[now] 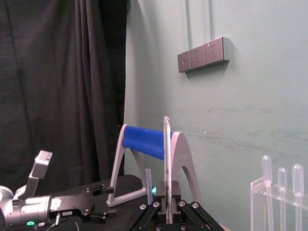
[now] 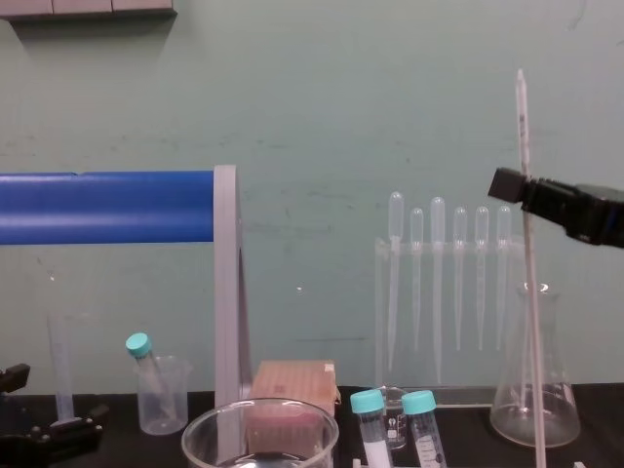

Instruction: Hold the thermometer with one hand and immerse one end into the beaker, then reinsert it into the test tube rack.

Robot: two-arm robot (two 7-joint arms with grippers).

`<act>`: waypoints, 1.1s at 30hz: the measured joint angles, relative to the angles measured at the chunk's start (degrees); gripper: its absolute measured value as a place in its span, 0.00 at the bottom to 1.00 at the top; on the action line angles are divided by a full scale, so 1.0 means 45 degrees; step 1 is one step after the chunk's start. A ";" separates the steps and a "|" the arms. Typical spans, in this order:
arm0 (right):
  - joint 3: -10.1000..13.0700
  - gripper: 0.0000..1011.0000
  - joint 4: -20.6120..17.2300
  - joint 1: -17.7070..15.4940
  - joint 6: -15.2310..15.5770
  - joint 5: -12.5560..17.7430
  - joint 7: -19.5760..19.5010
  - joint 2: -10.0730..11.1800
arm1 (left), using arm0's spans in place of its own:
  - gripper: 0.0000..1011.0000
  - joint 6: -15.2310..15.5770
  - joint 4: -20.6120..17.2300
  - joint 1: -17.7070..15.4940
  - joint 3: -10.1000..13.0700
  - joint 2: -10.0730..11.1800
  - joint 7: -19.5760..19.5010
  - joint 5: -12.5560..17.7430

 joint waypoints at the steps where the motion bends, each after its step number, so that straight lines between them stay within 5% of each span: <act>1: -0.0032 0.06 0.0108 0.0036 0.0000 0.0006 0.0060 -0.0034 | 1.00 0.0000 0.0000 0.0000 -0.0001 0.0000 0.0000 0.0000; 33: -0.0458 0.06 0.1000 0.0285 0.0551 -0.0004 0.0188 -0.0107 | 1.00 0.0000 0.0000 0.0000 0.0000 0.0000 0.0000 0.0000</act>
